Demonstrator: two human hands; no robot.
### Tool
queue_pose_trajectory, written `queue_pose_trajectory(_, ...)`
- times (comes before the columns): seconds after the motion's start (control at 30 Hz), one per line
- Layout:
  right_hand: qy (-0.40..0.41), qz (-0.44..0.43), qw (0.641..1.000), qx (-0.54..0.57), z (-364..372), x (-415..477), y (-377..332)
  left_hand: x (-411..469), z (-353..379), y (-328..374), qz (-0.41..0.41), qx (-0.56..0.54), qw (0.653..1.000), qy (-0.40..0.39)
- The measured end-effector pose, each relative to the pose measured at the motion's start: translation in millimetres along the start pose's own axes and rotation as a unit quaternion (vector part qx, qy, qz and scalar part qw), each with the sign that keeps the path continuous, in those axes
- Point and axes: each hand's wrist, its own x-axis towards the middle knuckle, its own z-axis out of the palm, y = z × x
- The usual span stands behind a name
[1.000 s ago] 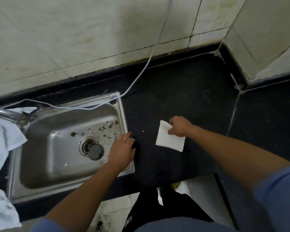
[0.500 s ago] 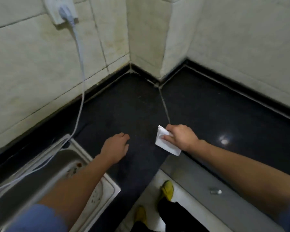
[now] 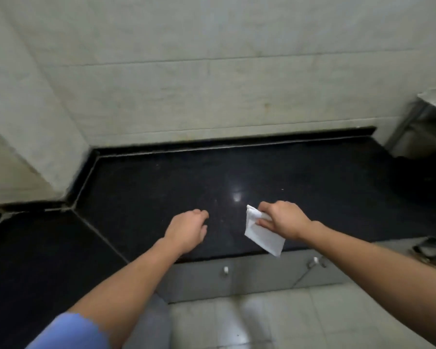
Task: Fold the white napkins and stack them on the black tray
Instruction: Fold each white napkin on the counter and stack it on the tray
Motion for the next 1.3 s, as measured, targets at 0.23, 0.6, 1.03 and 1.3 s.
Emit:
queue_pose_trajectory(0.23,0.031,0.128,0.991,0.027,-31,-94,198,133,16,201,0.12,-0.008,0.993,-0.012)
queue_pose_trajectory(0.6,0.071,0.323,0.941,0.076,-43,-222,420,282,39,440,0.305,0.002,0.951,-0.046)
queue_pose_trajectory(1.03,0.119,0.411,0.9,0.08,-139,-266,640,491,14,664,0.435,-0.046,0.899,0.005)
queue_pose_trajectory(1.3,0.193,0.371,0.905,0.072,-242,-240,768,577,-14,745,0.399,-0.072,0.913,0.039)
